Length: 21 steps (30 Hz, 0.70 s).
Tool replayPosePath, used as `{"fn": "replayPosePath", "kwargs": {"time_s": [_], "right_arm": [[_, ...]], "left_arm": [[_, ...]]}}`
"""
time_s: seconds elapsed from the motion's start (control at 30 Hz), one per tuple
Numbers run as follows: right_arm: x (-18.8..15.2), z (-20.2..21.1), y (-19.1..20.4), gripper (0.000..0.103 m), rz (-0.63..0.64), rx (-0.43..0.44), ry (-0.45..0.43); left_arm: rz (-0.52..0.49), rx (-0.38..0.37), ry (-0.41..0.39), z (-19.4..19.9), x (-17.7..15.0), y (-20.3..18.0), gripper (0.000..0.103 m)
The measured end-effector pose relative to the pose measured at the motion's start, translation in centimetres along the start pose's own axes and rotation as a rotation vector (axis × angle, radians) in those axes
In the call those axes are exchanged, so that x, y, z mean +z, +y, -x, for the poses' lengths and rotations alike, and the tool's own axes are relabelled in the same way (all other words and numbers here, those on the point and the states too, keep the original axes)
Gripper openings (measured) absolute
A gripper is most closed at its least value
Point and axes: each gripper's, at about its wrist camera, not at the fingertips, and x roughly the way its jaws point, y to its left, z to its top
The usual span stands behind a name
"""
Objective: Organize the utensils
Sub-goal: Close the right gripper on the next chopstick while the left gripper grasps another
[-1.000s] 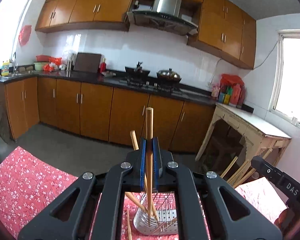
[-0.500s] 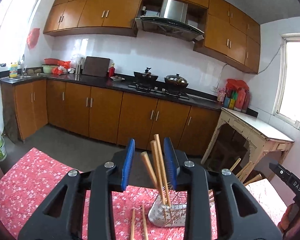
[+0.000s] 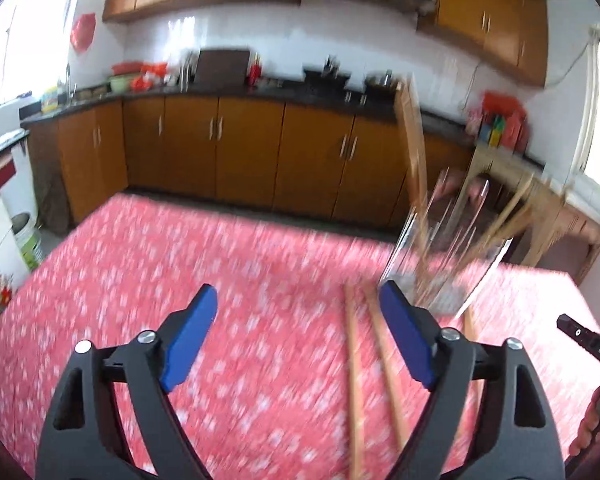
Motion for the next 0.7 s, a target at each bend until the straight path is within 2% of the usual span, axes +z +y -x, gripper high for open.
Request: {"fn": "replayPosePath", "kwargs": {"time_s": [0.03,0.1,0.2,0.37,0.47,0.6,0.7], "right_arm": [[-1.1,-0.8,0.0,0.034,0.000,-0.003,0.042],[-2.7,-2.0,0.2,0.034,0.001,-0.001,0.102],[-4.6,-3.2,1.2,0.034,0.038,0.008,0.159],[-5.8,-4.7,3.6,0.034,0.120,0.019,0.205],[-6.5,-5.7,4.4,0.034,0.141,0.006,0.232],[-6.5,-6.4,5.1,0.032,0.182,-0.034,0.232],[-6.8,-6.6,5.2,0.015,0.200,-0.078,0.220]], "left_arm": [[-0.010,0.008,0.024,-0.4,-0.8,0.1,0.091],[-0.046,0.035,0.073,-1.4,-2.5,0.0,0.093],[-0.087,0.051,0.097,-1.8,-4.1,0.1,0.101],[-0.121,0.085,0.130,-2.4,-5.3,-0.5,0.101],[-0.123,0.058,0.147,-2.5,-5.8,-0.8,0.101],[-0.094,-0.041,0.154,-2.1,-6.4,-1.1,0.101],[-0.112,-0.062,0.159,-2.2,-6.6,-2.1,0.101]]}}
